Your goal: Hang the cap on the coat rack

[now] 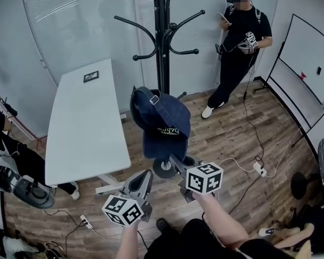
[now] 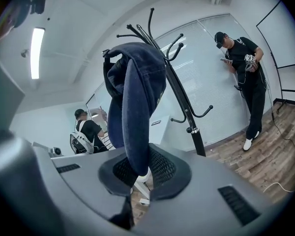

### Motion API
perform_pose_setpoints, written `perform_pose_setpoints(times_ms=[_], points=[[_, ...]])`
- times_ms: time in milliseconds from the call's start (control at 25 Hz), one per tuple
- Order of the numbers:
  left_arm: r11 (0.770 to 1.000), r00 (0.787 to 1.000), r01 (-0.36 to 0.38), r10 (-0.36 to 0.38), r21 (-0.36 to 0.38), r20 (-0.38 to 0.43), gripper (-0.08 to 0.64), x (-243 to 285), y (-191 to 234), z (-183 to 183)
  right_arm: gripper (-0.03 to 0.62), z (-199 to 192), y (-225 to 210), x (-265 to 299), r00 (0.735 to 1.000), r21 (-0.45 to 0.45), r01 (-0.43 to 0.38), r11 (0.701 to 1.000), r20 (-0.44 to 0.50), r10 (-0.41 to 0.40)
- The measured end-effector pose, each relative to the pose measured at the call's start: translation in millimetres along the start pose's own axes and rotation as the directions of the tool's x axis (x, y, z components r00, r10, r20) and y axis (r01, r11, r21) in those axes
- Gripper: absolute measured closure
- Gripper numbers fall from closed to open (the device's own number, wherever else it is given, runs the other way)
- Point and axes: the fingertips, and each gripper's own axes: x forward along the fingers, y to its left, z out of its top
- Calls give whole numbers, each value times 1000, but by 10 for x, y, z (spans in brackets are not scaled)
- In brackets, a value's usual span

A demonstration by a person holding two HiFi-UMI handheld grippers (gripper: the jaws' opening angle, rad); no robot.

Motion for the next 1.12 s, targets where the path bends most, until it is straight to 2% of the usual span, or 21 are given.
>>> perform_pose_setpoints(times_ms=[280, 480, 760, 1120], points=[[1000, 1000, 17, -17, -8, 3, 546, 4, 113, -59, 549, 4, 34, 172, 1000, 40, 0, 999, 11, -1], [1000, 1000, -6, 6, -12, -10, 546, 192, 369, 183, 549, 231, -44, 604, 1000, 69, 4, 998, -11, -3], [1000, 1000, -17, 17, 19, -3, 545, 426, 517, 420, 549, 448, -87, 1033, 999, 109, -24, 994, -27, 27], [999, 999, -40, 41, 29, -9, 546, 607, 745, 518, 549, 586, -155, 1423, 997, 142, -54, 988, -41, 61]])
